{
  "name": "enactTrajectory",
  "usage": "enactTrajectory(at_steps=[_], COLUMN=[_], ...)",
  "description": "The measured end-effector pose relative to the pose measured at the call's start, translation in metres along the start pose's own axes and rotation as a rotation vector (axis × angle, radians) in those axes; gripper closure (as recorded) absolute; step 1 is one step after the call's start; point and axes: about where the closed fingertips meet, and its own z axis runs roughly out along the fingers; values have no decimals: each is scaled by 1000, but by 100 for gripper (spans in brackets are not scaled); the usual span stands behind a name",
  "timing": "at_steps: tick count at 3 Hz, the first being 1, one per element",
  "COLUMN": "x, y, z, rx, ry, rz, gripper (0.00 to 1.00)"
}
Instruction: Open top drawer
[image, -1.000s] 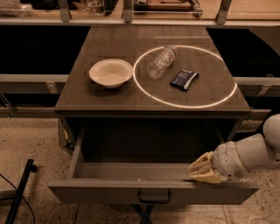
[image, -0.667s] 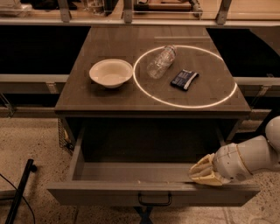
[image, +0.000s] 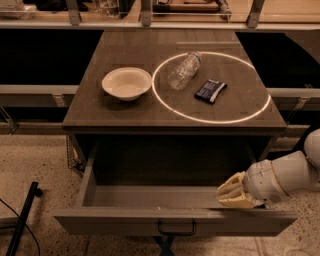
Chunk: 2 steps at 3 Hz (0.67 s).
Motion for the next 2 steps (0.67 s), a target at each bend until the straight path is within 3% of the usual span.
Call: enactTrajectory(at_steps=[1, 2], x=[-5, -1], y=[-18, -19], z=[16, 23], rx=[12, 8], ry=[12, 19], rz=[-22, -15], gripper=[100, 100])
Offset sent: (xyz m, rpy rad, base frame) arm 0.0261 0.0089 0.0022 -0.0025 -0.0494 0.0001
